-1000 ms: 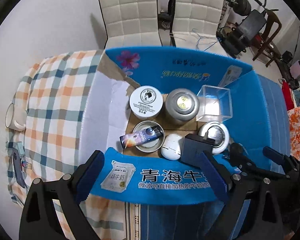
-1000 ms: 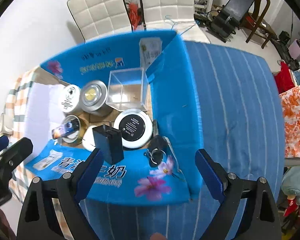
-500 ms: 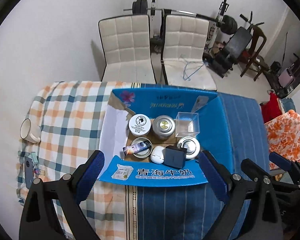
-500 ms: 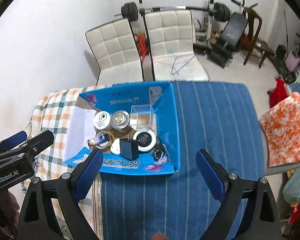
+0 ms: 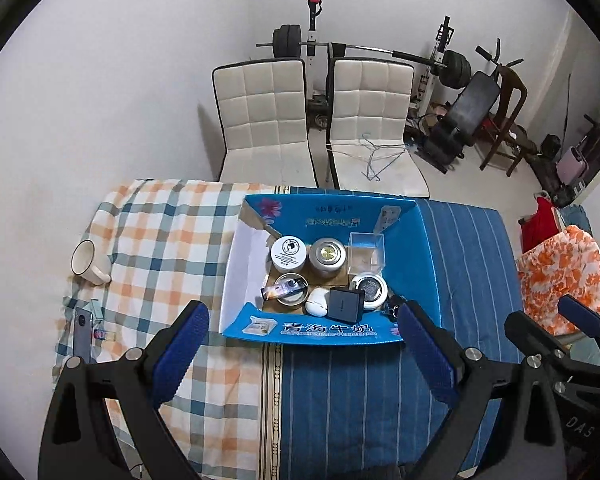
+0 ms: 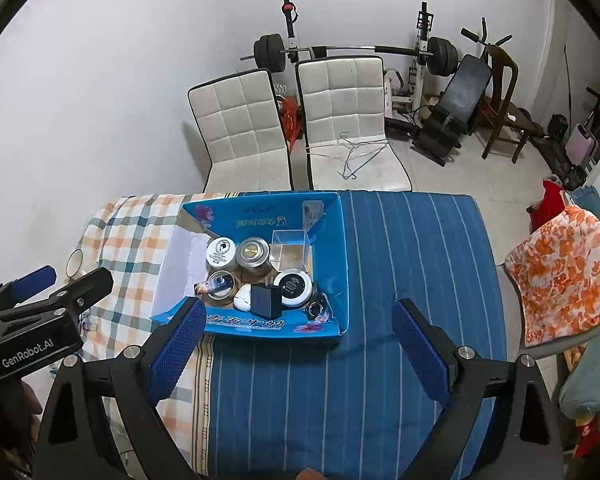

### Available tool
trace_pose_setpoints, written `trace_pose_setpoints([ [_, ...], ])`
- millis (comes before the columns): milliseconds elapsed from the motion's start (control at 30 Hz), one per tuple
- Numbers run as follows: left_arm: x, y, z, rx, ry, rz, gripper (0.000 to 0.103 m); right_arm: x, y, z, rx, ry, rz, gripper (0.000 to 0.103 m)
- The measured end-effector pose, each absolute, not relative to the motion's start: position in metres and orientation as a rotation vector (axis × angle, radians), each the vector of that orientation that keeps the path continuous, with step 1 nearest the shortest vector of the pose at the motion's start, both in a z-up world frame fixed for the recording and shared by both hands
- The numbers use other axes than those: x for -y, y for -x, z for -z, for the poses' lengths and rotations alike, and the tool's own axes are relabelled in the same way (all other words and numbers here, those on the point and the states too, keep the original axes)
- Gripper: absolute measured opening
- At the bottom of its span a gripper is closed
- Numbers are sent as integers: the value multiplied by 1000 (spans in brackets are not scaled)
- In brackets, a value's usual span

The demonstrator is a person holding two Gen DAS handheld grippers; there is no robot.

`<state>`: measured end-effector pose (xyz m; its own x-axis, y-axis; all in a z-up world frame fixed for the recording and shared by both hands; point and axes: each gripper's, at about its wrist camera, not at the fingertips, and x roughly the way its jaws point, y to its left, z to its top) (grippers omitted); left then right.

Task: Organize rigid objects

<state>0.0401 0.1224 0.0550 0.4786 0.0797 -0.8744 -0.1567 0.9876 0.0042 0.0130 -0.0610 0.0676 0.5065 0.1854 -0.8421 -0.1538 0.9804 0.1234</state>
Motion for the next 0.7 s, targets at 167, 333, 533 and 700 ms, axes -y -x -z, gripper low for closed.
trace_pose_setpoints([
  [167, -125, -32, -58, -1051, 98, -153, 97, 62, -10, -71, -1016, -28, -200, 96],
  [333, -125, -30, -58, -1051, 97, -153, 97, 64, -6, -75, -1014, -22, -190, 96],
  [533, -125, -29, -58, -1049, 98, -153, 97, 66, -5, -78, -1008, -14, -181, 96],
  [700, -126, -25, -60, -1044, 99, -157, 97, 67, -4, -81, -998, -9, -168, 96],
])
